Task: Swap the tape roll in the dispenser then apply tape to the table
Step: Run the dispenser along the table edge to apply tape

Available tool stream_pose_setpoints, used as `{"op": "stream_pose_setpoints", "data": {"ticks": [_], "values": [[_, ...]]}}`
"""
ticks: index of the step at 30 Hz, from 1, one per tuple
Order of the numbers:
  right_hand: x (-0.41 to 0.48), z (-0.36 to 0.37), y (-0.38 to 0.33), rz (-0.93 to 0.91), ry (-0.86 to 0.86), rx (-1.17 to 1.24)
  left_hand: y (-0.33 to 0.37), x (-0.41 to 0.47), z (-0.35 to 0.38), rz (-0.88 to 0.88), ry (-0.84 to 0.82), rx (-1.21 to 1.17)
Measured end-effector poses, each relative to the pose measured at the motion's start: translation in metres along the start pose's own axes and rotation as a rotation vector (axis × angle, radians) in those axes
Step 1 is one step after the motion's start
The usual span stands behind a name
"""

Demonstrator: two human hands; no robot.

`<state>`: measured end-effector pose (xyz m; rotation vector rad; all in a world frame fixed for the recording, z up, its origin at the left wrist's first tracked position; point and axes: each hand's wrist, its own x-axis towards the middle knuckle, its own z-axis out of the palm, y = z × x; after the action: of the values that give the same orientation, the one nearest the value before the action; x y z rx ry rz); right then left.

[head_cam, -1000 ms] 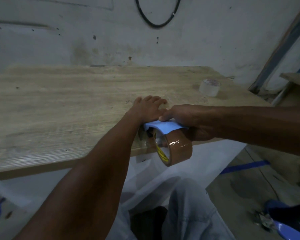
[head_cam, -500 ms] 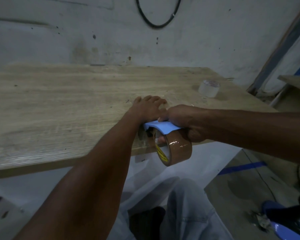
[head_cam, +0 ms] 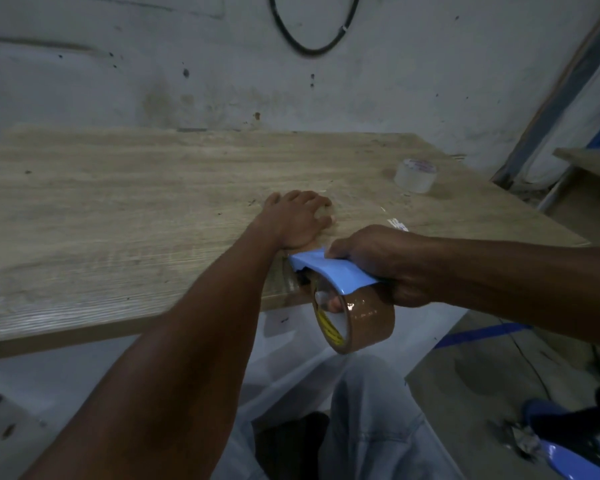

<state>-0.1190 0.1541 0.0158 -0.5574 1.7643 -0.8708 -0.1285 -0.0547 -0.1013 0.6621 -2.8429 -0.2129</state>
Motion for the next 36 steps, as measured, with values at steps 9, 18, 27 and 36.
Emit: {"op": "stream_pose_setpoints", "data": {"ticks": [9, 18, 27, 36], "values": [[0.003, -0.002, 0.022, 0.007, 0.146, 0.052, 0.014, -0.008, -0.008, -0.100, -0.048, 0.023], [0.003, 0.001, 0.020, 0.018, 0.101, 0.104, 0.032, -0.022, -0.004, -0.113, -0.034, -0.047], [0.014, -0.004, 0.013, -0.084, 0.179, -0.147, 0.032, -0.022, -0.004, -0.106, -0.057, -0.019], [0.005, -0.001, 0.022, -0.035, 0.137, -0.010, 0.030, -0.024, -0.004, -0.112, -0.043, -0.012]]}}
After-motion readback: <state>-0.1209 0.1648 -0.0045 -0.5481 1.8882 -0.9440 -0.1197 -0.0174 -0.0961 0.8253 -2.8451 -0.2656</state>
